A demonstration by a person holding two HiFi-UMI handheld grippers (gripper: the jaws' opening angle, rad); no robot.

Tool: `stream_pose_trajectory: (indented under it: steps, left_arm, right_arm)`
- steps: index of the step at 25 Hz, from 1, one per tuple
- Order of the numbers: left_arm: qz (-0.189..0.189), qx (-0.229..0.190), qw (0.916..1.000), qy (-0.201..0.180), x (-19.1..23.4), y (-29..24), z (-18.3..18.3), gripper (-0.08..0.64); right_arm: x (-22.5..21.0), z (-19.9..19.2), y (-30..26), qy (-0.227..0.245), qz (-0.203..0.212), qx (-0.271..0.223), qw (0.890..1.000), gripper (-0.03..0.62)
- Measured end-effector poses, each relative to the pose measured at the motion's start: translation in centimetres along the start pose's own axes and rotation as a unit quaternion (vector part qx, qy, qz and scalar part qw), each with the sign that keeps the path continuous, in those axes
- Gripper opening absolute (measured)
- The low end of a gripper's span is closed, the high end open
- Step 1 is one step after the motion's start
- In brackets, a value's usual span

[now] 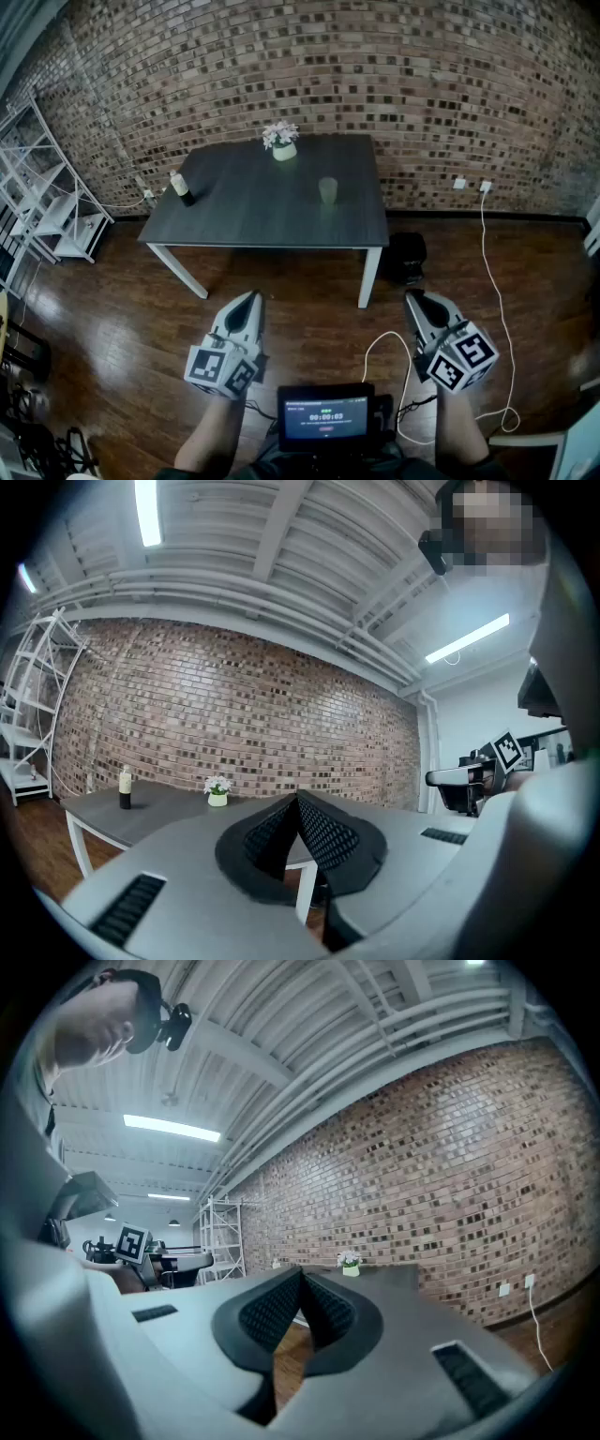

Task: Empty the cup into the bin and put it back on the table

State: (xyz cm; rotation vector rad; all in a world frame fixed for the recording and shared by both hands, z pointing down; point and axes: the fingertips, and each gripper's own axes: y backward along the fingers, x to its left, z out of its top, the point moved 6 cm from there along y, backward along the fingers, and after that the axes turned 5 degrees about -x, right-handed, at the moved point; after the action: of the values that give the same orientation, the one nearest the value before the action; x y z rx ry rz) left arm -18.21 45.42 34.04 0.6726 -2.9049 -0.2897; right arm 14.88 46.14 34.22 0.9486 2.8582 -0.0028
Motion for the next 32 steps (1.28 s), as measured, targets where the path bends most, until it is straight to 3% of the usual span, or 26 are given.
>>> stream_pose_trajectory:
  steps: [19, 23, 32]
  left_arm:
    - [-0.079, 0.007, 0.9964, 0.032, 14.8, -11.1, 0.0, -0.011]
    - [-0.080, 0.015, 0.9957, 0.045, 15.6, -13.1, -0.7, -0.011]
    - [-0.070, 0.014, 0.9970, 0.030, 17.3, -18.9, -1.3, -0.011]
  right_arm:
    - [0.5, 0.5, -16.9, 0.009, -0.048, 0.008, 0.999, 0.002]
    - [-0.6, 0.9, -18.7, 0.009, -0.049, 0.019, 0.999, 0.002]
    - [-5.7, 1.5, -23.9, 0.008, -0.030, 0.011, 0.999, 0.002]
